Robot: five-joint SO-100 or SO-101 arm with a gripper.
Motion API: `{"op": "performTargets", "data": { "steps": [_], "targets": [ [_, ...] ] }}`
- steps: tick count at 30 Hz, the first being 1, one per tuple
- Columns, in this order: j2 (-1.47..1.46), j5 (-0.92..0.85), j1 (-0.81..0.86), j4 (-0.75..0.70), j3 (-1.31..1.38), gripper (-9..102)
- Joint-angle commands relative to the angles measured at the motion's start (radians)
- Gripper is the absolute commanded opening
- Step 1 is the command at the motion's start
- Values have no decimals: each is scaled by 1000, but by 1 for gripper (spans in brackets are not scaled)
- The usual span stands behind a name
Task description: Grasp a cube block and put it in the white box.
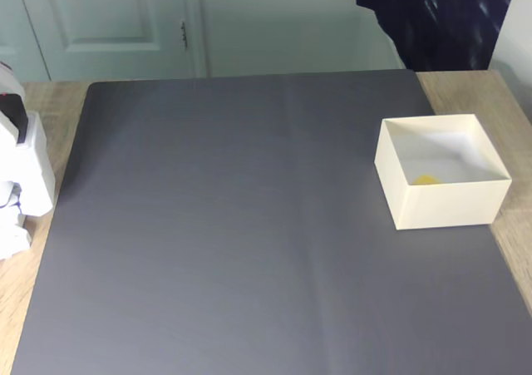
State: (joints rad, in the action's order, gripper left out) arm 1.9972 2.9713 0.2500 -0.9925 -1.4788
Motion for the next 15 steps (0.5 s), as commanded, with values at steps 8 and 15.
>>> {"op": "performTargets", "data": {
  "steps": [8, 15],
  "targets": [
    [561, -87, 14, 184, -635, 0],
    [733, -98, 54, 212, -830, 0]
  ]
}}
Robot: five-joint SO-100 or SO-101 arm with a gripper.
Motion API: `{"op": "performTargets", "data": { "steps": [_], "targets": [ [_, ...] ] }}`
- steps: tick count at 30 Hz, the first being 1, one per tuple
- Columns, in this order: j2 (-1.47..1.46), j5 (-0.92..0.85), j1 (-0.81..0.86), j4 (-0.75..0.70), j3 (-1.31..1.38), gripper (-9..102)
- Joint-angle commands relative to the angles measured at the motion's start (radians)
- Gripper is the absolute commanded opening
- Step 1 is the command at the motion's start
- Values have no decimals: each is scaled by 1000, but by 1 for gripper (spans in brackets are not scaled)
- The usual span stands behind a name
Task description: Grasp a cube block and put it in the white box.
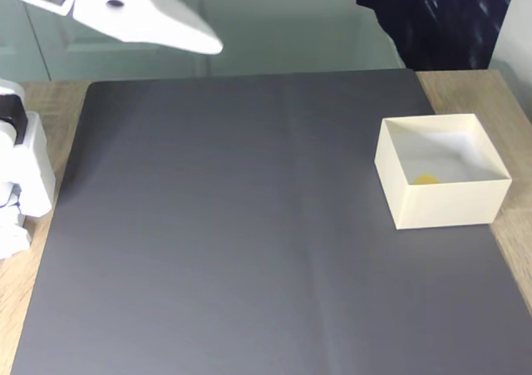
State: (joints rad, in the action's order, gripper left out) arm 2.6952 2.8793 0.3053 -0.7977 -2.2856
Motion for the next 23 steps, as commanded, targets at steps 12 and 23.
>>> {"op": "performTargets", "data": {
  "steps": [12, 23],
  "targets": [
    [583, -78, -3, -46, -497, 0],
    [584, -54, -3, -114, -603, 0]
  ]
}}
